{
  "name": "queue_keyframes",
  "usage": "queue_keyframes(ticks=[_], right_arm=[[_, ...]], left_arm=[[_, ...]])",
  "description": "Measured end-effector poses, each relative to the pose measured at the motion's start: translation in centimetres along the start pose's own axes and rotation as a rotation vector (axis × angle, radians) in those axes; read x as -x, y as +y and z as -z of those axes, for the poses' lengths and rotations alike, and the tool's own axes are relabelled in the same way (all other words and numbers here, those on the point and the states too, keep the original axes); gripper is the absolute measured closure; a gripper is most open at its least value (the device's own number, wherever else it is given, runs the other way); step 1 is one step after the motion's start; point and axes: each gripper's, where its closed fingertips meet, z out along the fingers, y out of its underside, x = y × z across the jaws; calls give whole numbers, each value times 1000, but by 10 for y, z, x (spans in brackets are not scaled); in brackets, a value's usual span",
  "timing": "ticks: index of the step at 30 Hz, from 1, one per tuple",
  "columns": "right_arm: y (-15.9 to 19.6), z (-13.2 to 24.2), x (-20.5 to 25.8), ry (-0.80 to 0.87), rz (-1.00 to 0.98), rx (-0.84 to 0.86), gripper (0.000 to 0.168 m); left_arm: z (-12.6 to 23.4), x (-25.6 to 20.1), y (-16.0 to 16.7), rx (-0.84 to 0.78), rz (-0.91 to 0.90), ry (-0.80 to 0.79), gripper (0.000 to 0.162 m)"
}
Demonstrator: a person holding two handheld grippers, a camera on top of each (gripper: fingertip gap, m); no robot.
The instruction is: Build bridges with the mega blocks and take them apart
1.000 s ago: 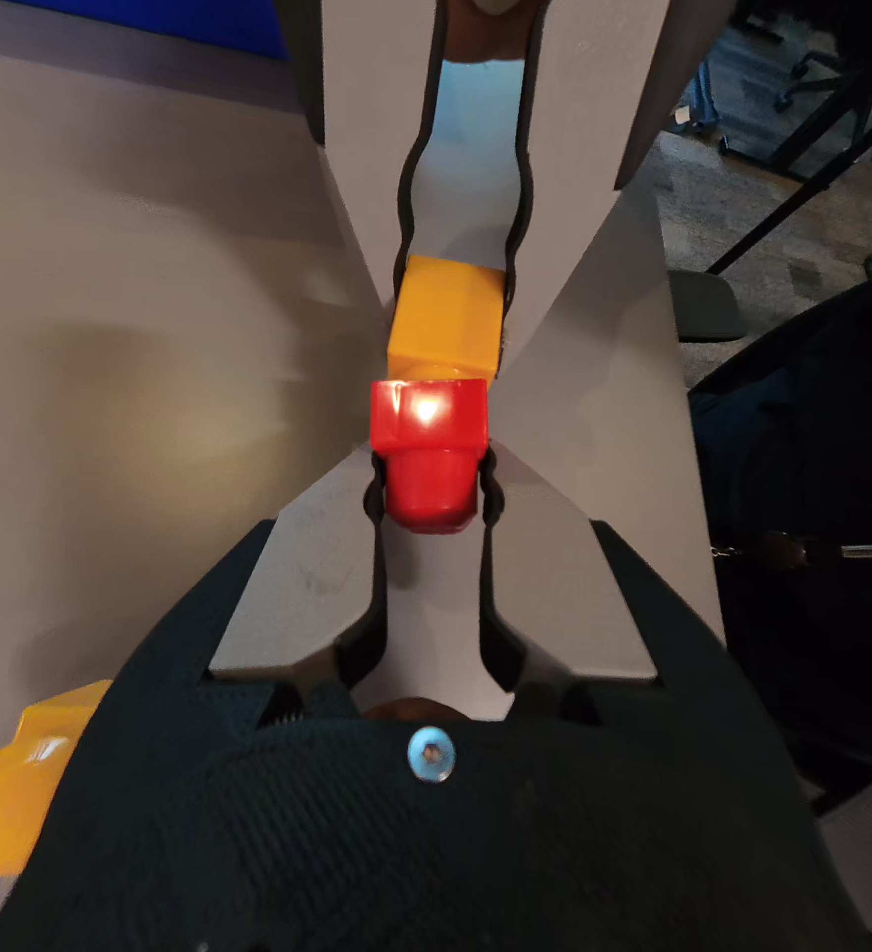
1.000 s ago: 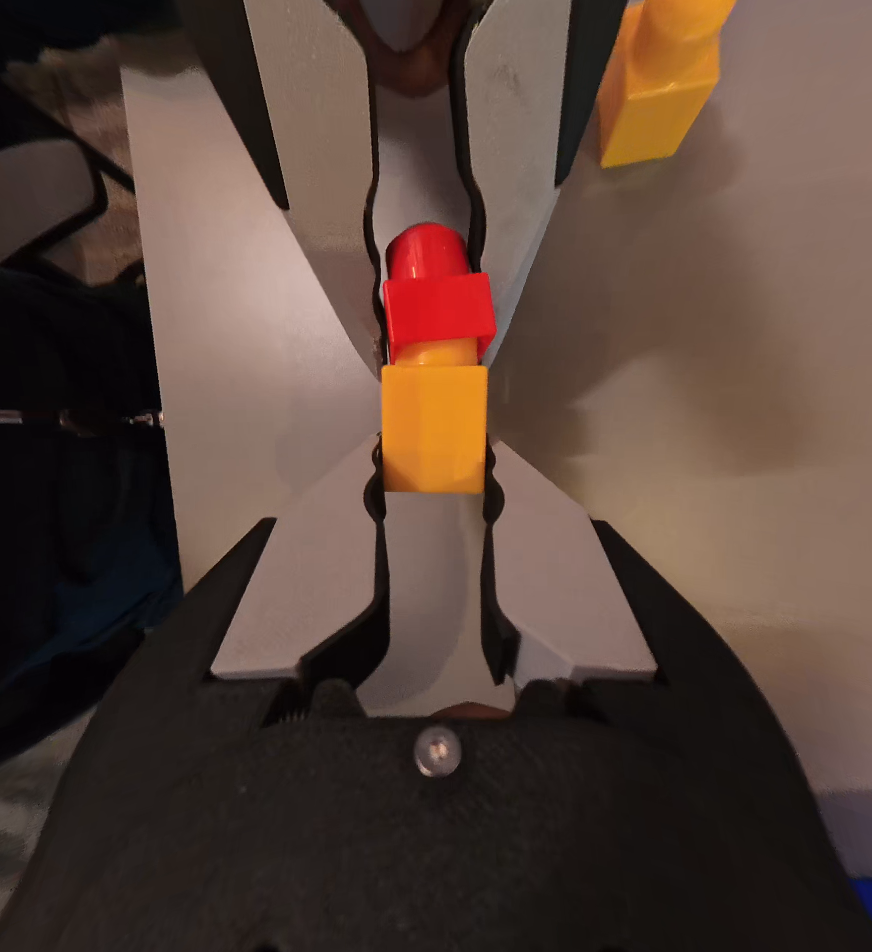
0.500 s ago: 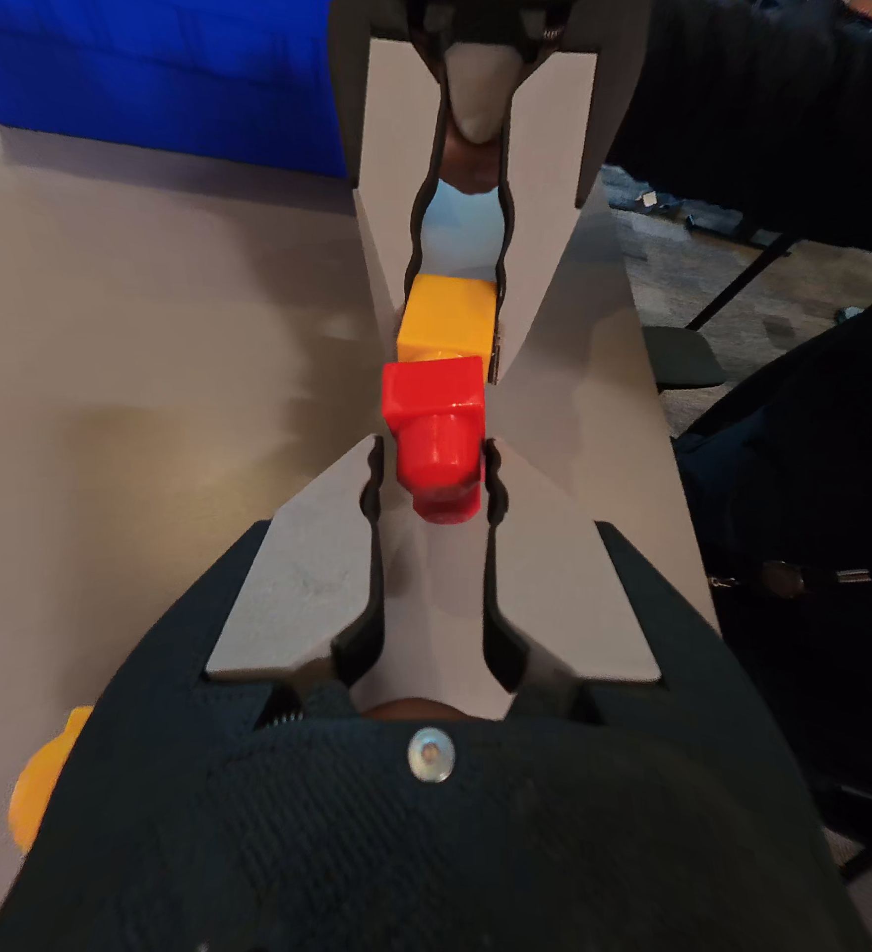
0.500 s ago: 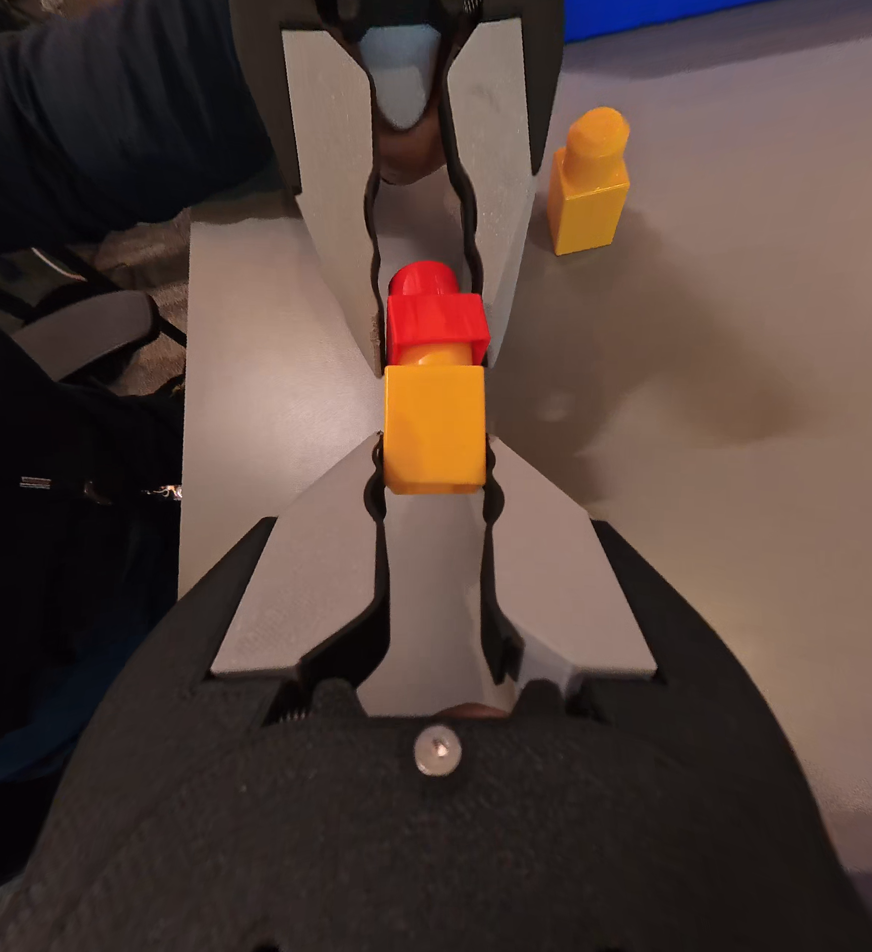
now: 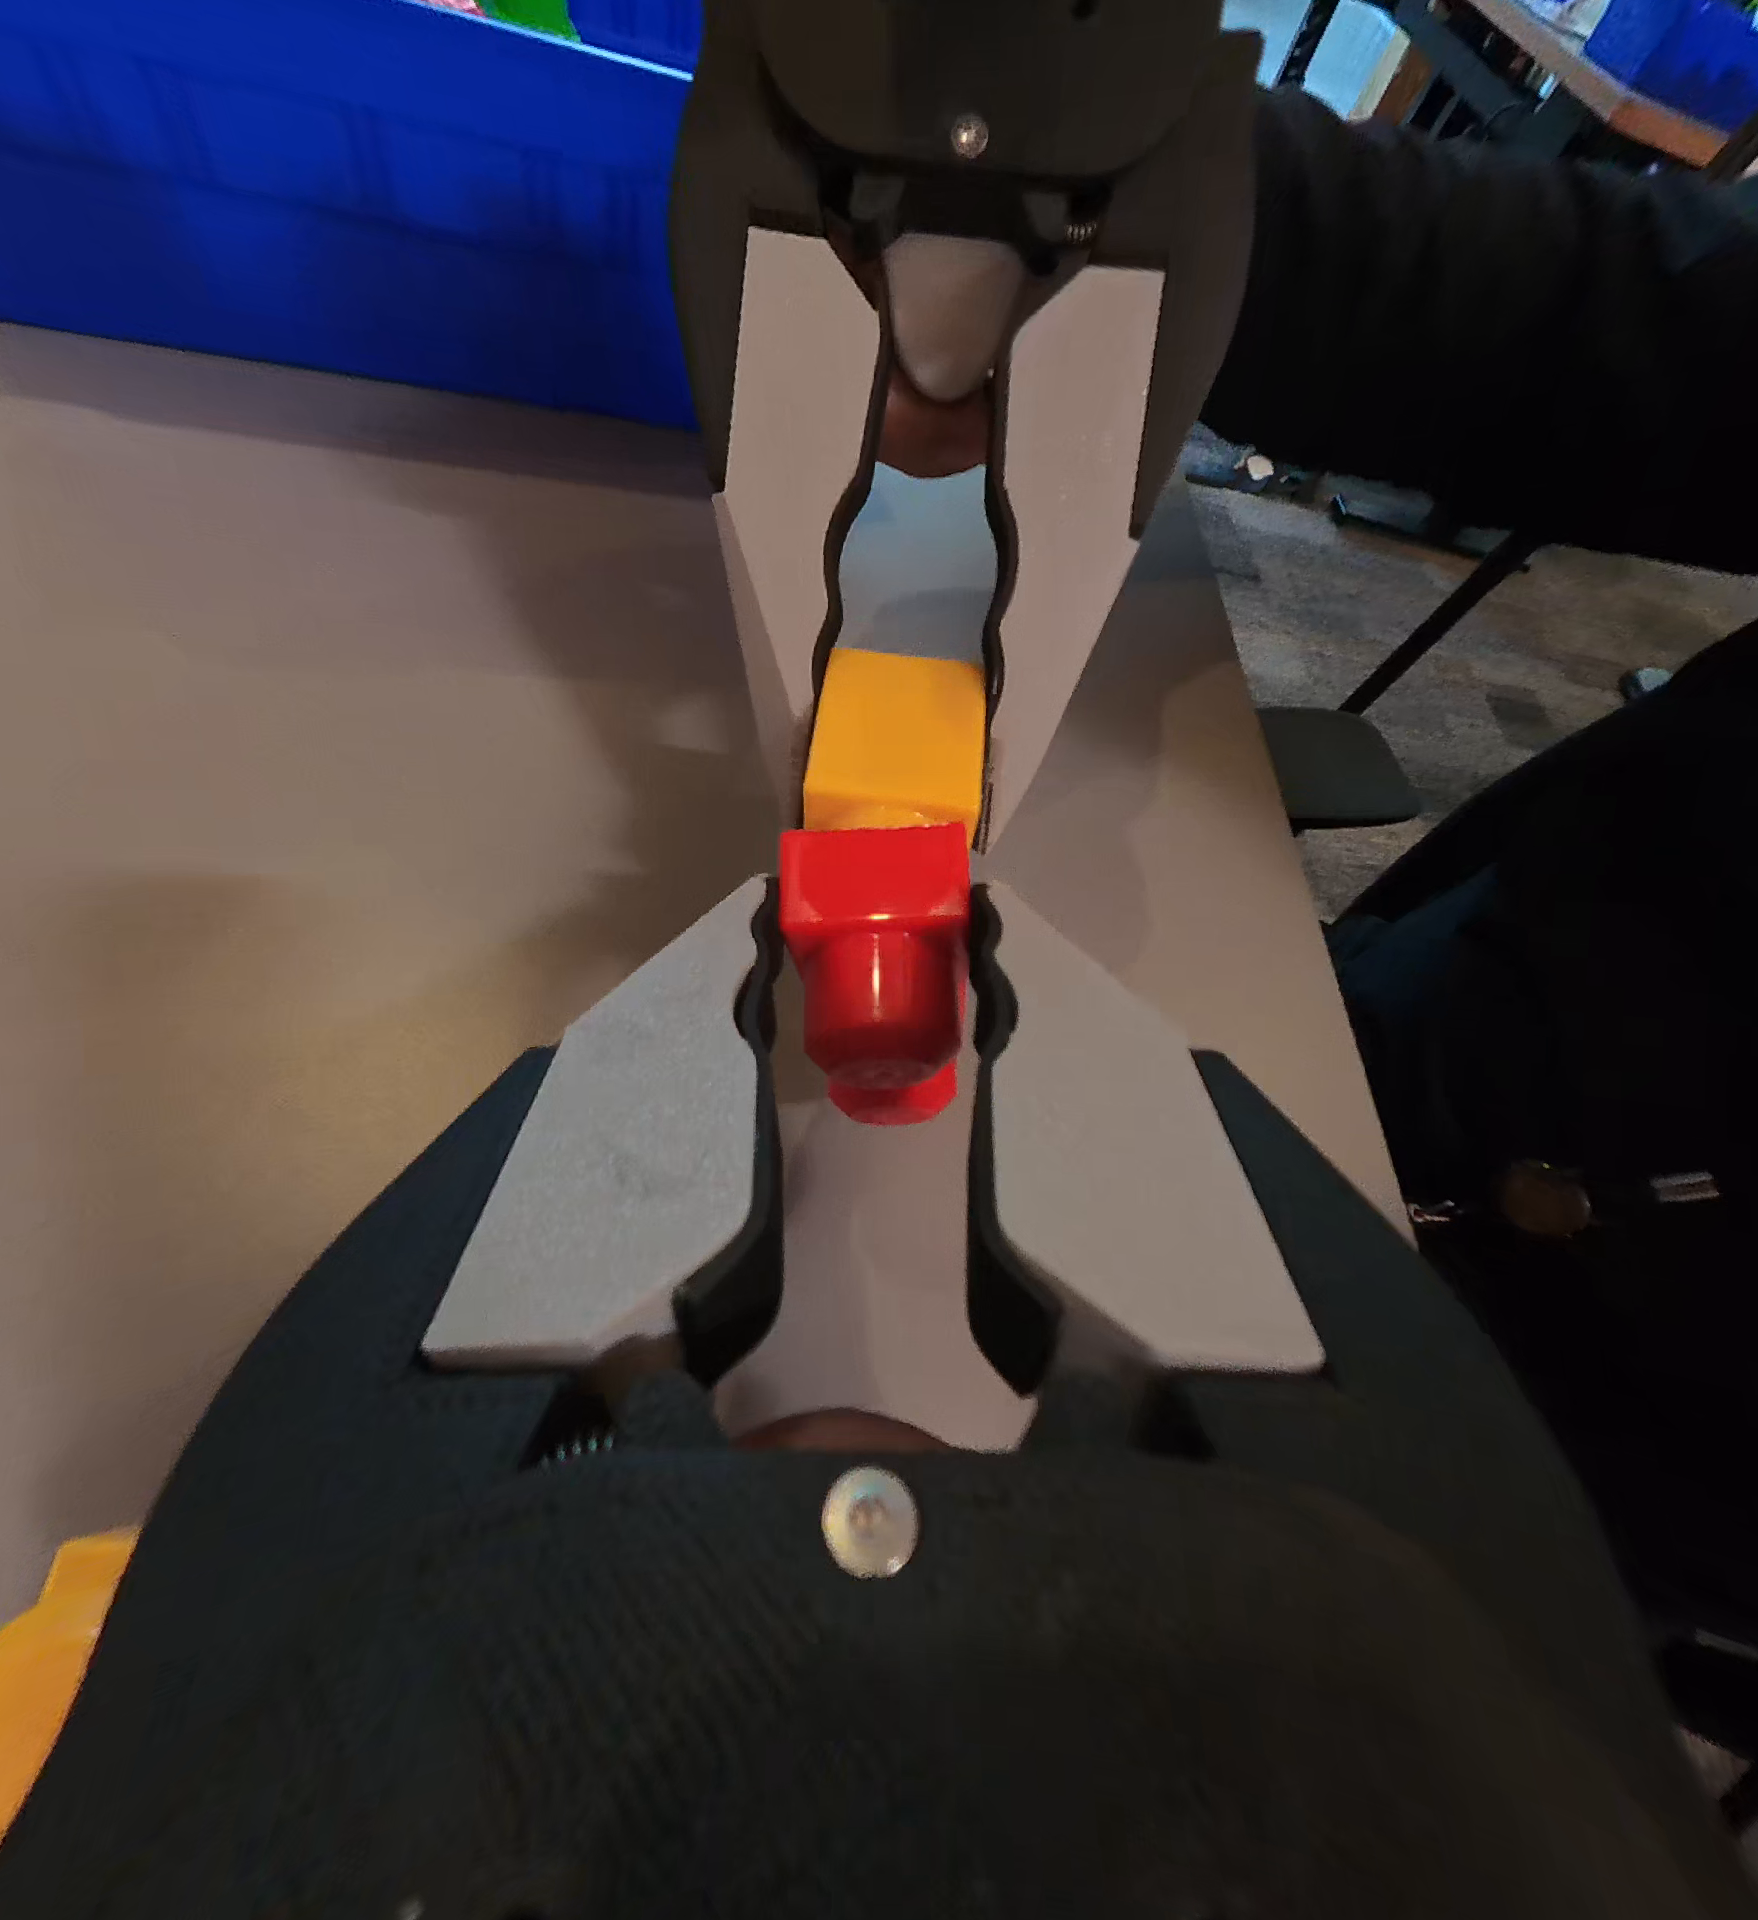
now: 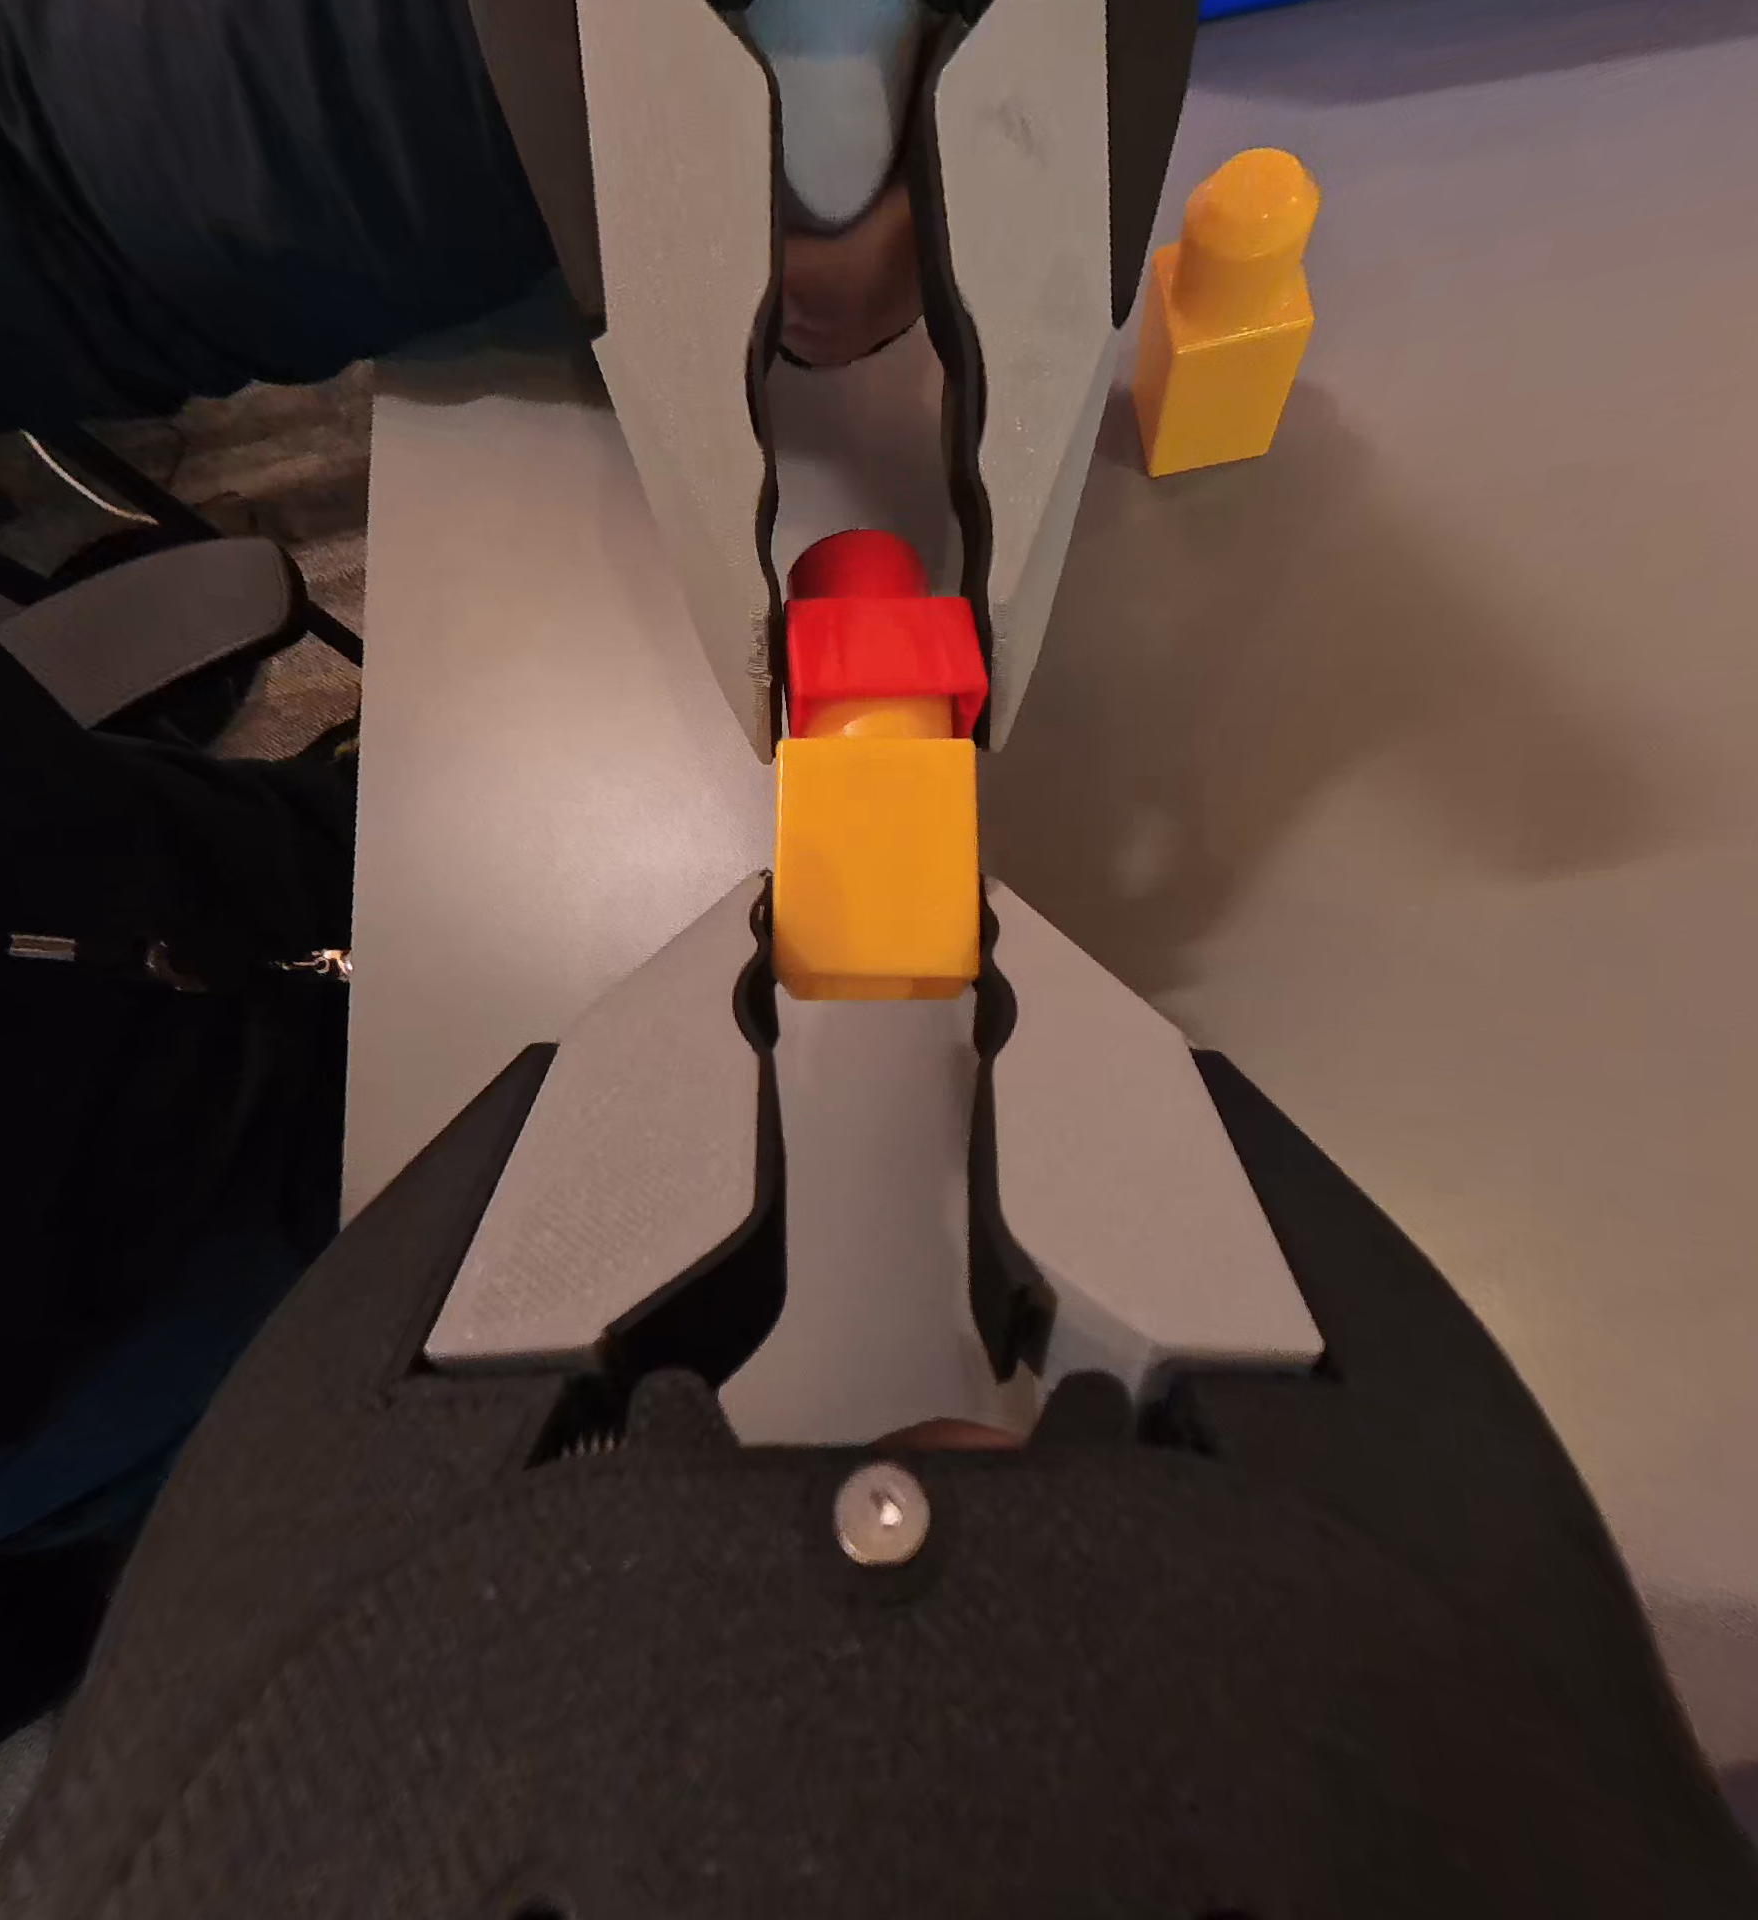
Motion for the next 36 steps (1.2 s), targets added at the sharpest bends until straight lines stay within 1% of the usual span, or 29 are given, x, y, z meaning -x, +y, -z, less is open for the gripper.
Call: queue_keyframes(ticks=[3, 4, 6, 8, 11, 15, 18, 20, 24, 26, 30, 36], right_arm=[[1, -2, 0, 58, 113, 53, 135], [1, -3, 2, 78, 165, 85, 135], [4, -2, -1, 143, 271, 181, 135], [4, 0, -5, 150, 269, 230, 135], [-1, -1, -5, 84, 156, 174, 136], [0, -10, -3, 17, 29, 62, 136], [-2, -10, 9, -158, -129, -59, 135], [0, -8, 13, -232, -167, -87, 136], [-3, -7, 16, -243, -76, -113, 136], [-10, -5, 16, -209, -11, -156, 136], [-21, -4, 14, -103, 105, -220, 135], [-30, -5, 13, -8, 207, -256, 134]], left_arm=[[-2, -3, 6, 43, -27, -3, 129], [-3, -6, 8, 65, -48, 1, 129], [-5, -4, 12, 106, -103, -49, 129], [-5, -1, 8, 96, -100, -72, 130], [0, 1, 3, 40, -38, -35, 129], [1, 2, 5, 44, -33, -32, 129], [0, -6, 1, 22, -35, 14, 129], [-3, -9, 1, 27, -47, 14, 129], [-3, -15, 0, 19, -67, 48, 129], [1, -15, -3, -4, -86, 40, 129], [9, -17, -12, -62, -65, 66, 129], [15, -19, -19, -115, -43, 97, 128]])
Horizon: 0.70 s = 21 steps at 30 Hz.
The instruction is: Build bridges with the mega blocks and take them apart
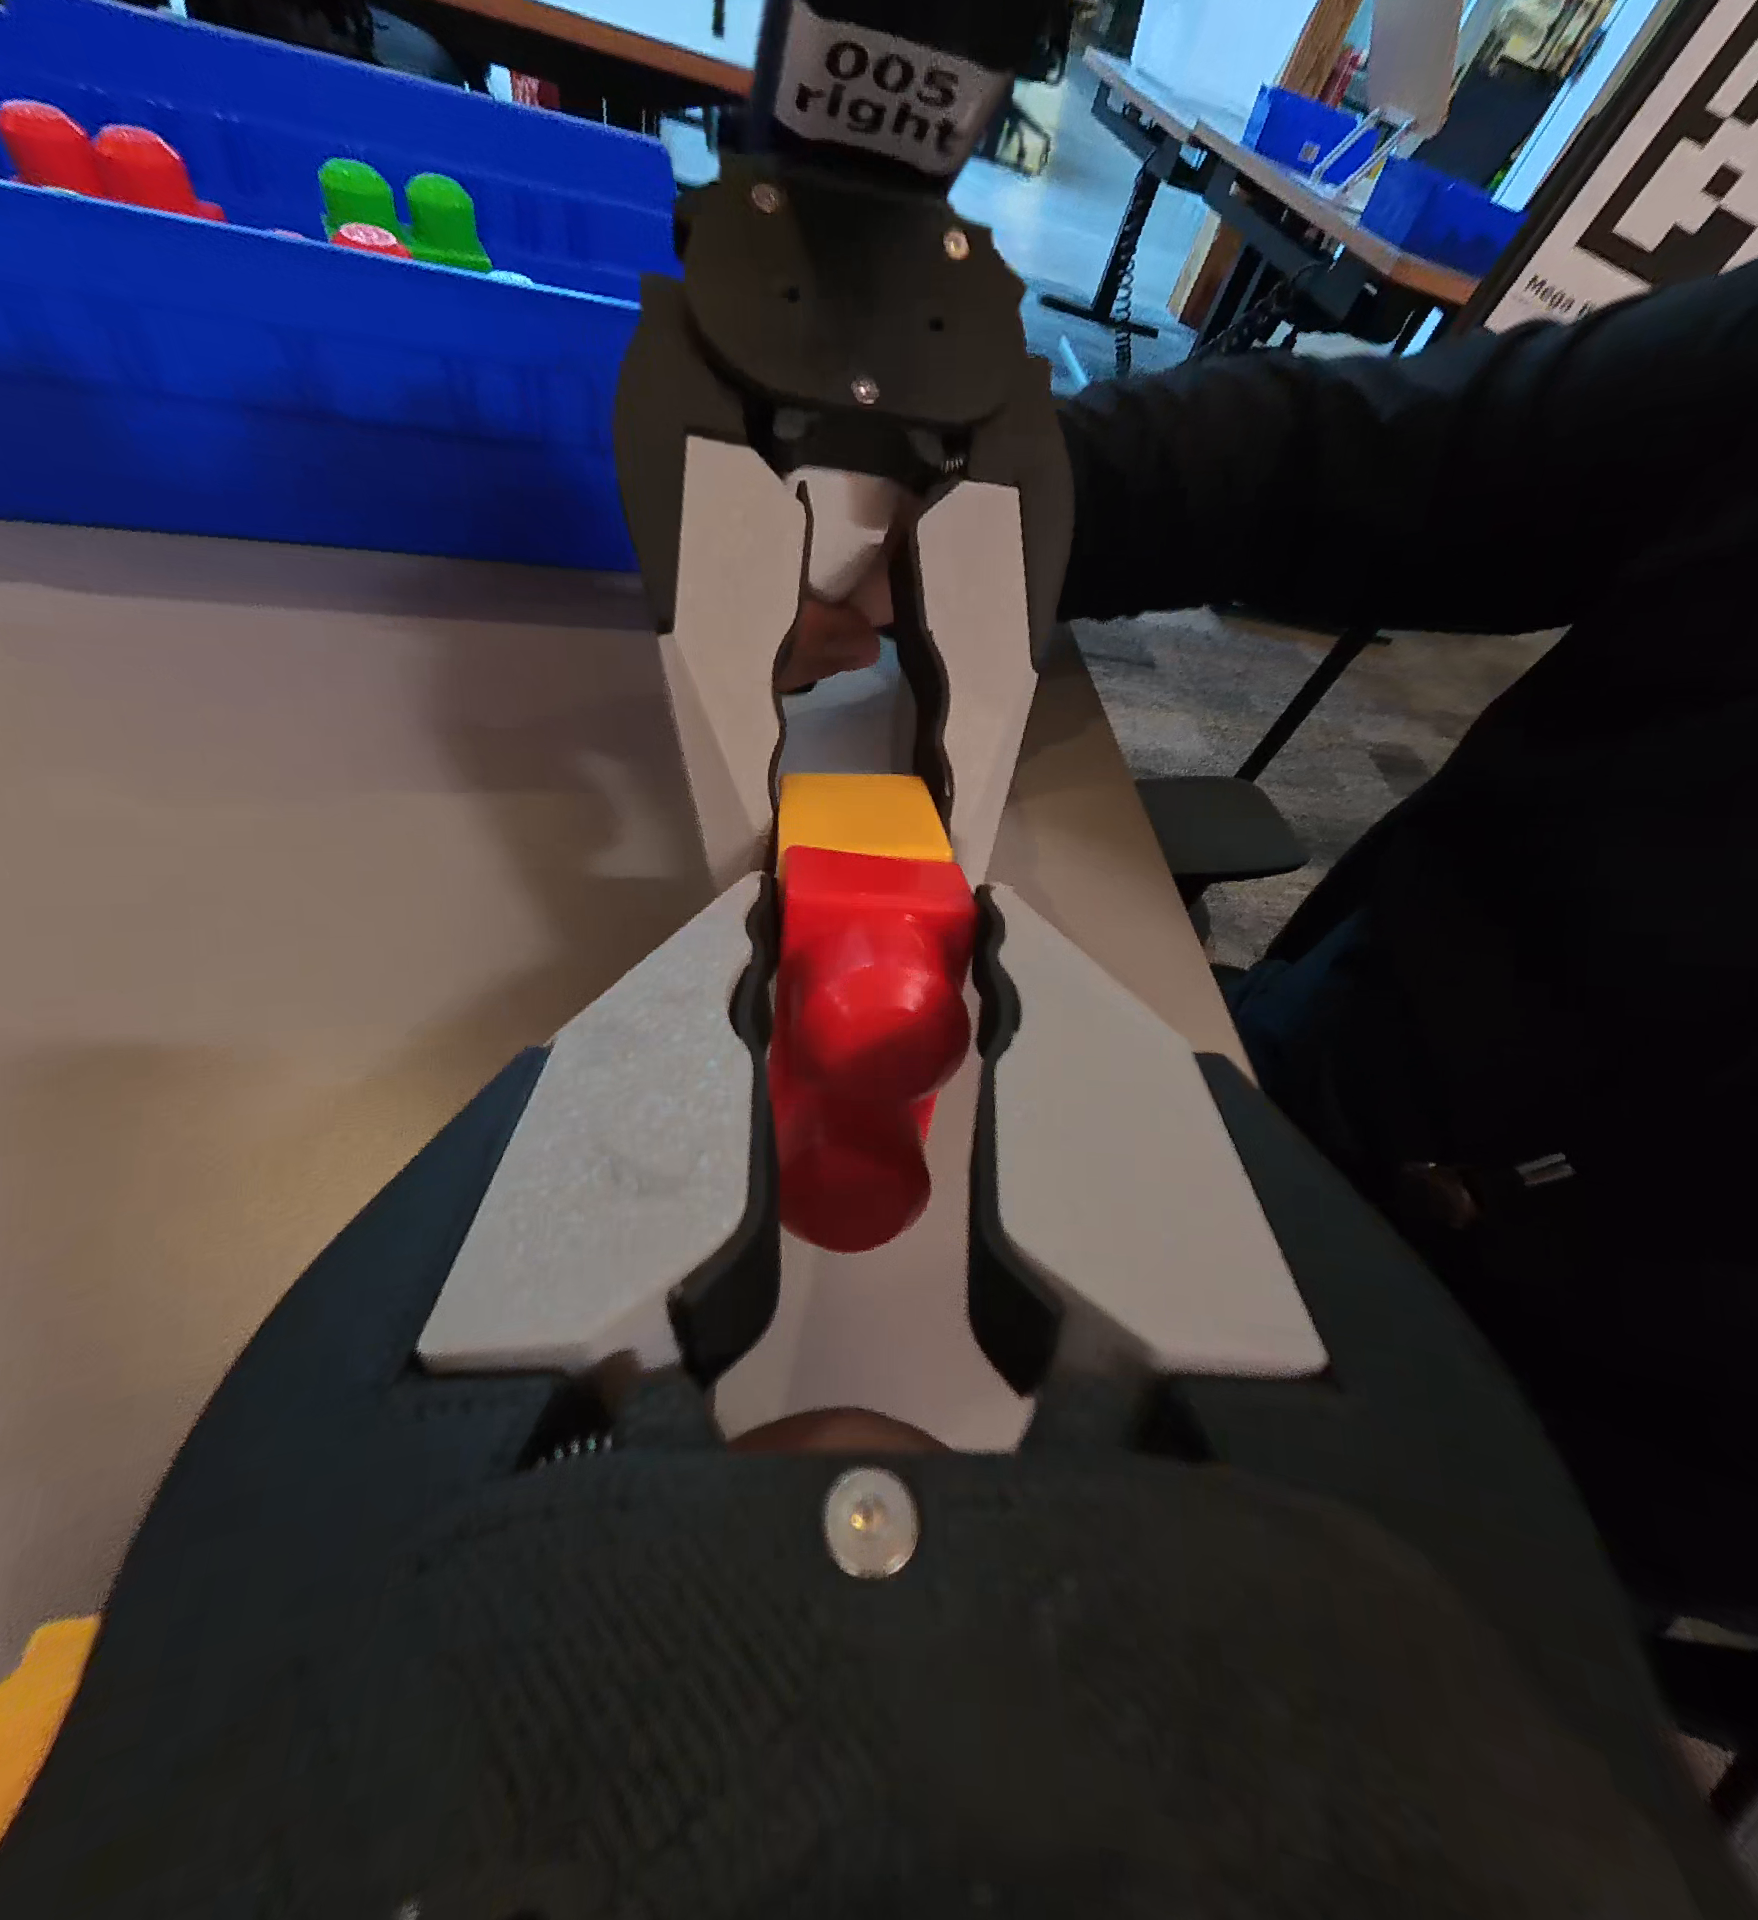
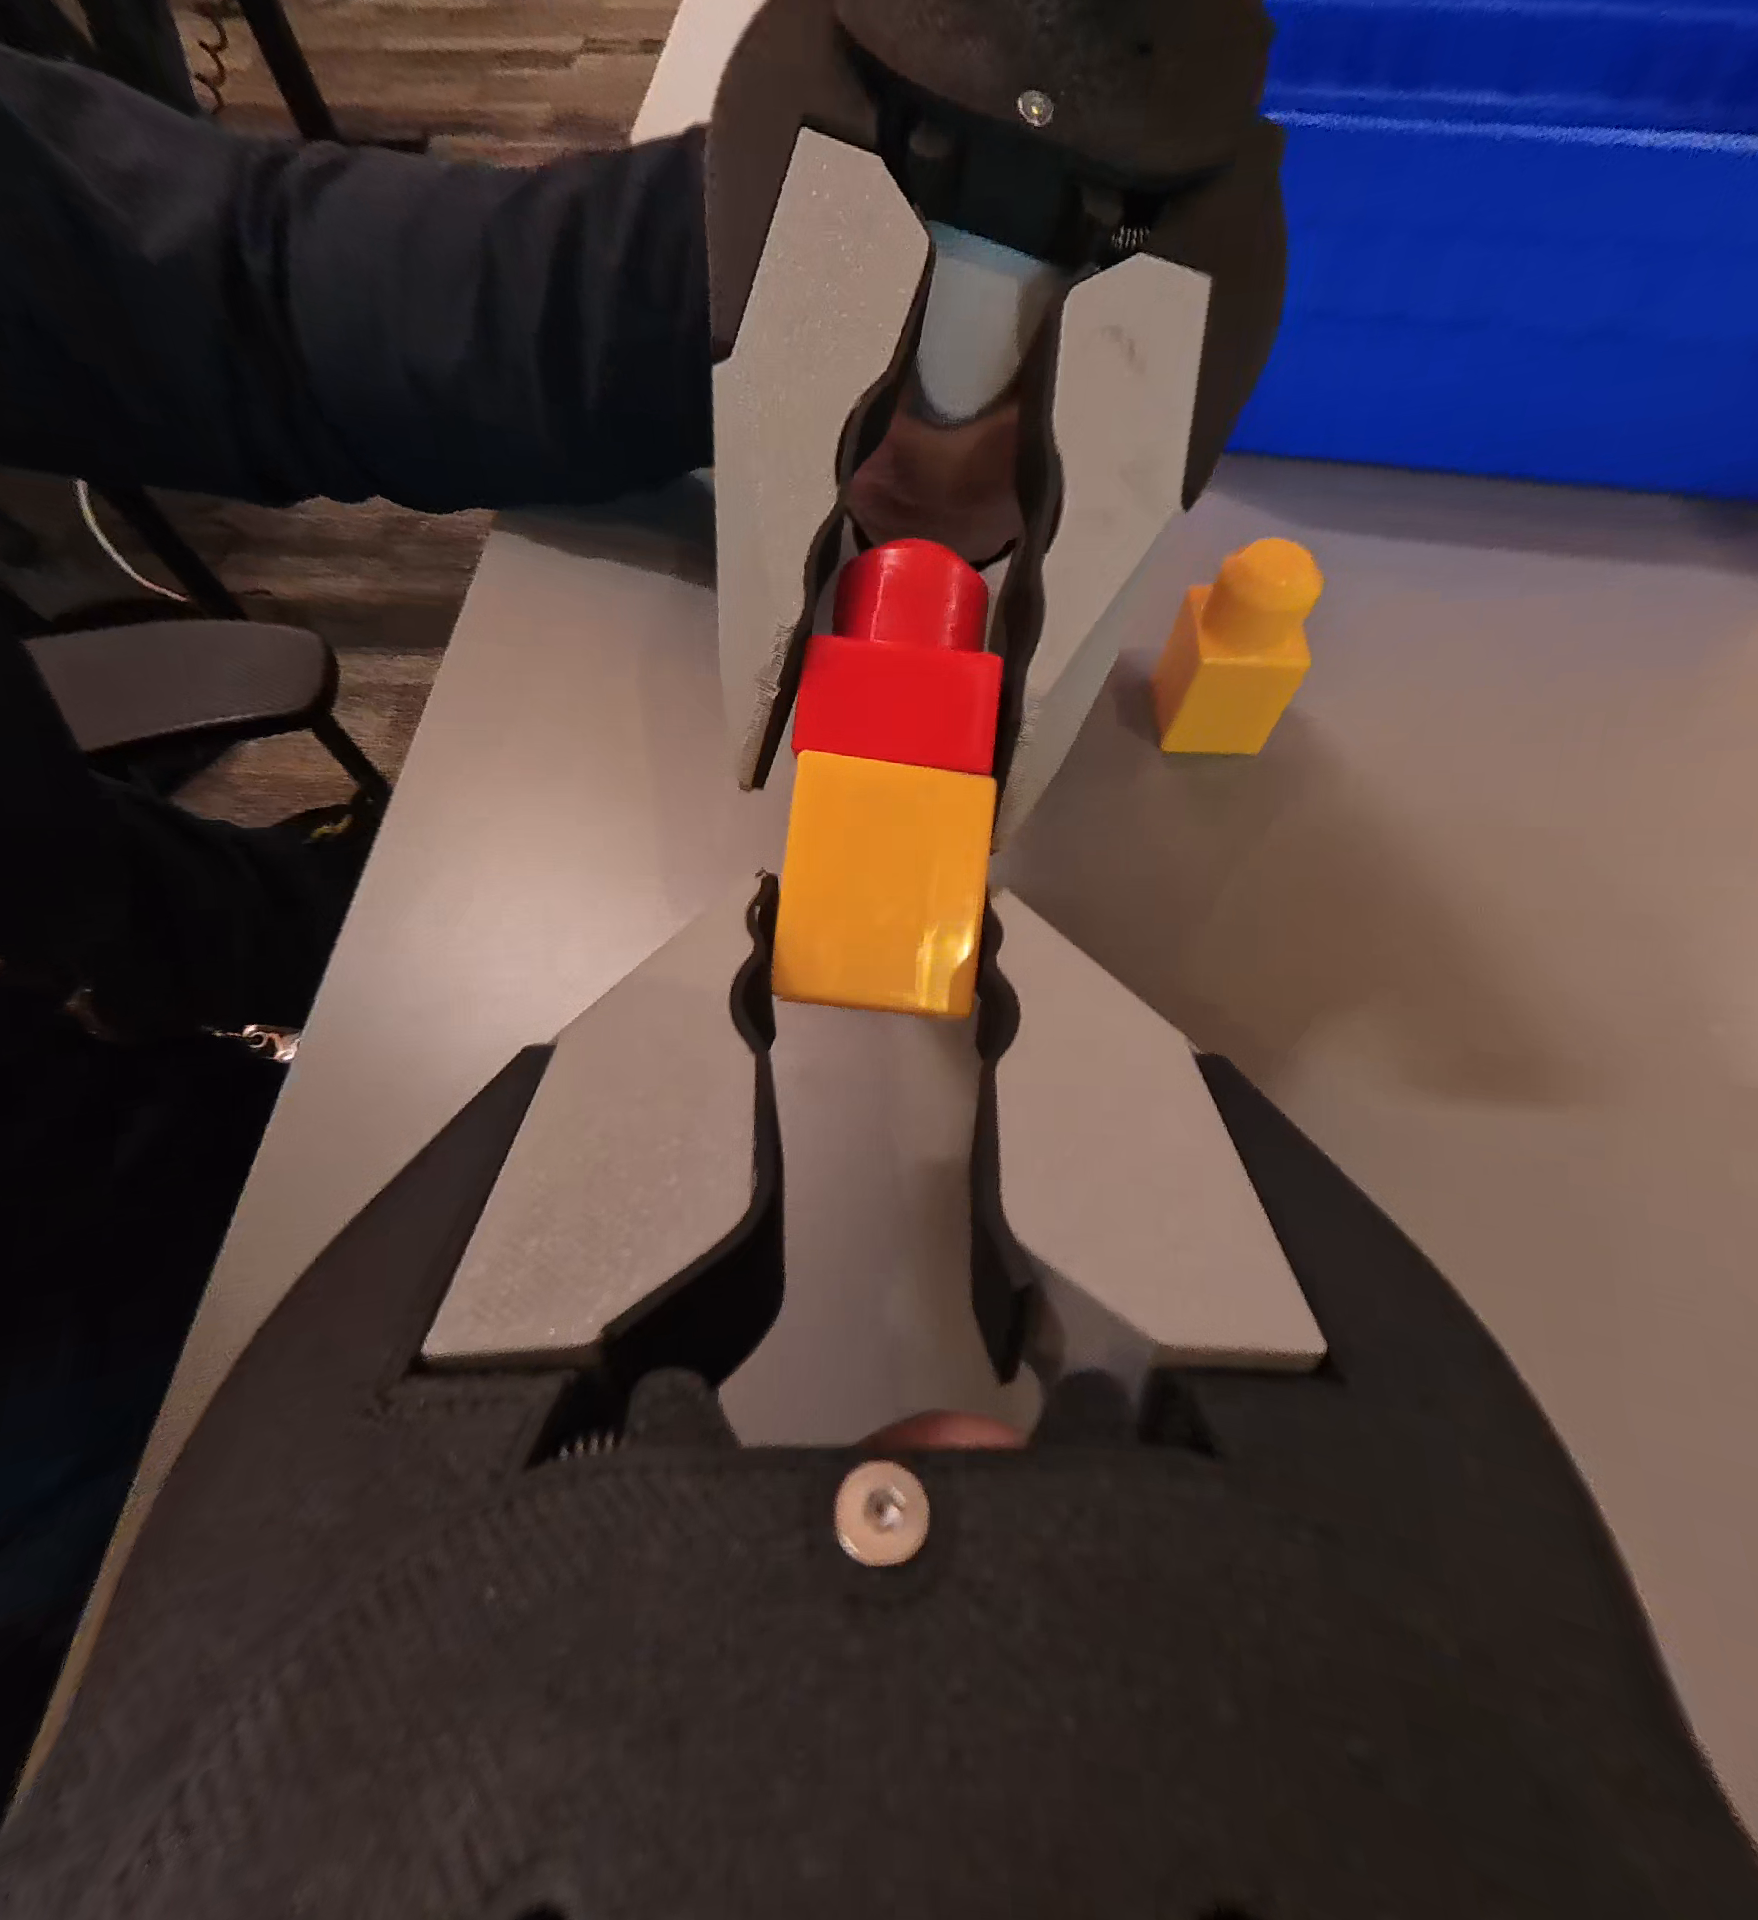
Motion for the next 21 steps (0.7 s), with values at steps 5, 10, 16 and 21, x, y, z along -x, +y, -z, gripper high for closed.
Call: queue_keyframes(ticks=[5, 10, 16, 21], right_arm=[[-7, 1, -5, 75, 58, -25, 134], [-7, 0, -6, 100, 68, -44, 135], [-18, 1, -11, 178, 82, -106, 135], [-32, 6, -15, 106, -40, -235, 135]], left_arm=[[4, 1, -7, -48, 19, 6, 126], [4, 2, -7, -53, 27, 3, 126], [10, 2, -19, -130, 64, 21, 126], [17, 8, -34, -230, 101, 24, 126]])
